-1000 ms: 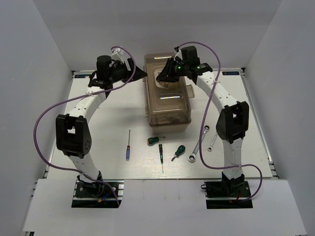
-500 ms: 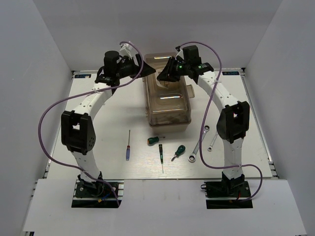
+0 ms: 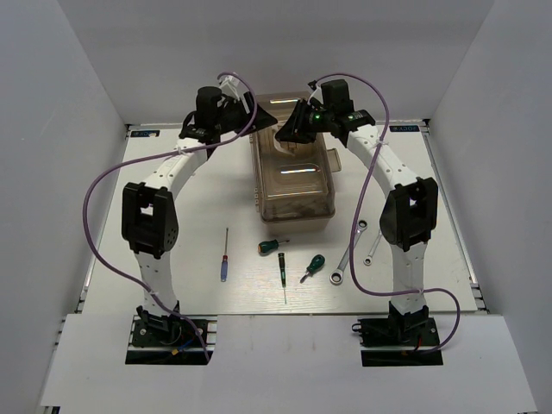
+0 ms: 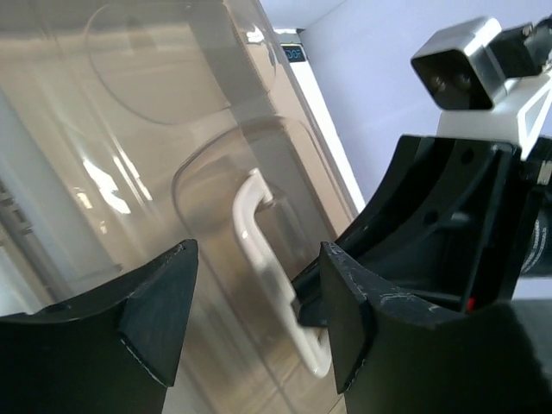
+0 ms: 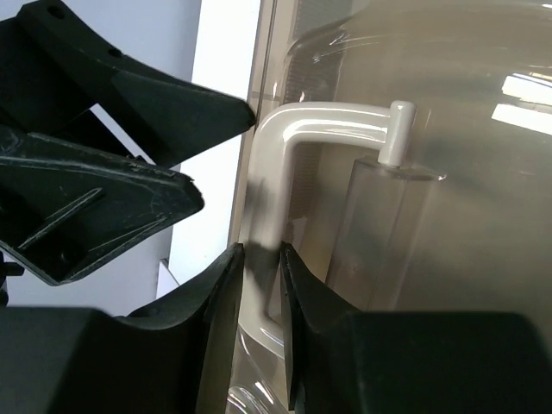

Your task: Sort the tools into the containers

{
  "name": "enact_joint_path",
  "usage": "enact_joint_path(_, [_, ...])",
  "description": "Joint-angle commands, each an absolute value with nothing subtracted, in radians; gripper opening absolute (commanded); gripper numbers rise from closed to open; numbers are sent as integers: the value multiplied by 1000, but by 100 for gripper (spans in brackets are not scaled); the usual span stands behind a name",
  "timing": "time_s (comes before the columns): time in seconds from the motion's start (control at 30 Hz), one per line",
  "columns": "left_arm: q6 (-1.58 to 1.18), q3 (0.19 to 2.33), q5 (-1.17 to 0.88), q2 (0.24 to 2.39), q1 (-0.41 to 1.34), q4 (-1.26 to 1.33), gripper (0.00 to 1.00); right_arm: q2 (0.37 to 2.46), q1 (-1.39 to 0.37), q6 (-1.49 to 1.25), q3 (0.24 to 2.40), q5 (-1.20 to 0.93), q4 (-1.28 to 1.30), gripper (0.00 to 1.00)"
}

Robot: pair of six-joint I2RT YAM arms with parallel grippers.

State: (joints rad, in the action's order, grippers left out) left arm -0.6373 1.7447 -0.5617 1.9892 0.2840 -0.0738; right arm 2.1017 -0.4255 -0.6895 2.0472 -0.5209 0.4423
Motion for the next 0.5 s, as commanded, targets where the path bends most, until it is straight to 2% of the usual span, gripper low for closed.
enact_joint_path(0.0, [-678, 1802, -545, 2002, 296, -95, 68, 2102, -439, -715, 2056, -594, 382, 29])
enact_joint_path(0.13, [-678, 1845, -557, 2032, 305, -130, 61, 2103, -437, -719, 2056, -597, 382, 29])
enact_joint_path(0.47, [-669, 1893, -566, 2042, 314, -268, 60, 2106, -428, -727, 2048, -624, 351, 28])
